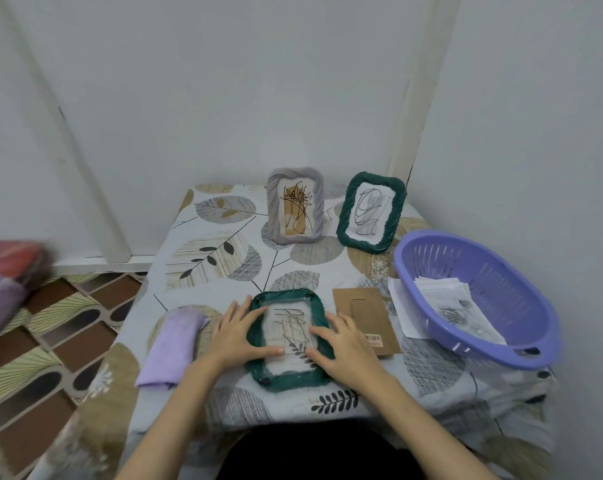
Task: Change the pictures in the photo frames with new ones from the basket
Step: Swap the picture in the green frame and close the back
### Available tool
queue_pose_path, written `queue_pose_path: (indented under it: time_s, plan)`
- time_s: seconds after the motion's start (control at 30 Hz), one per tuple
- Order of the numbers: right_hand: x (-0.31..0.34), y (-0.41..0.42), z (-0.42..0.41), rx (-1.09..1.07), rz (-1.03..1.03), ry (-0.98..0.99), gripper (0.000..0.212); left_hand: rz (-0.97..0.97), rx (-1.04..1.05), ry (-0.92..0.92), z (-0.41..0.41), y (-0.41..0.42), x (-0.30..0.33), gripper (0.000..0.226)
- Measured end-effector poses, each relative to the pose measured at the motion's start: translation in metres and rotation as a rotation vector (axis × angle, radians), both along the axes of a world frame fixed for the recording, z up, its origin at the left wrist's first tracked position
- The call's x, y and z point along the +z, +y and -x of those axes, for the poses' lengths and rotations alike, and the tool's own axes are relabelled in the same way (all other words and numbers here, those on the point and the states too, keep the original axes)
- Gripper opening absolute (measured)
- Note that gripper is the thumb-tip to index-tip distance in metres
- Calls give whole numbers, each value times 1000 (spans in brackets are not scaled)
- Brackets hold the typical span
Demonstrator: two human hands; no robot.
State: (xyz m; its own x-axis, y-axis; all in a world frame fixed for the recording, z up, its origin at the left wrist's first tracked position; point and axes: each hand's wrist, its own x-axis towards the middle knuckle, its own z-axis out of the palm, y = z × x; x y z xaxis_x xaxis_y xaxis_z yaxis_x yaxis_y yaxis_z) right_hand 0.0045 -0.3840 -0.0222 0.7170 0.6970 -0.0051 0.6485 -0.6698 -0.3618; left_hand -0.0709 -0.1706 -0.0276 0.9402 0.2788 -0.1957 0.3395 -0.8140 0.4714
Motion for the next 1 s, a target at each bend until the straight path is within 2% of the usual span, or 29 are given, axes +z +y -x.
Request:
queue_pose_path:
  time_s: [0.2, 0.3, 0.43, 0.5, 0.57, 0.67, 0.73, 0.77, 0.87, 1.0]
  plan:
    - [-2, 0, -2, 6, -2, -10, 53, -22, -8, 8, 1, -2, 1, 135]
    - [-1, 1, -3, 7, -3, 2, 53, -19, -10, 4, 0, -1, 1, 142]
    - [6, 0, -4, 20, -22, 53, 53, -5, -5, -24, 3, 1, 1, 140]
    - [16, -5, -5, 8, -55, 74, 53, 8, 4, -71, 0, 0, 5, 136]
    - [32, -15, -13, -46, -124, 49, 49, 26, 11, -179, -13, -6, 13, 123]
    - [60, -45, -33, -147, -284, -49, 38, 208, 20, -413, -47, -32, 31, 80]
    - [74, -73, -50, -231, -370, -111, 30, 396, 6, -481, -73, -63, 40, 46]
    - [78, -87, -58, -279, -386, -138, 27, 497, -10, -473, -85, -82, 45, 38]
    - [79, -130, -78, -426, -327, -129, 24, 750, -77, -363, -115, -137, 57, 37]
    - [66, -163, -92, -532, -199, 13, 28, 868, -109, -215, -141, -182, 59, 67]
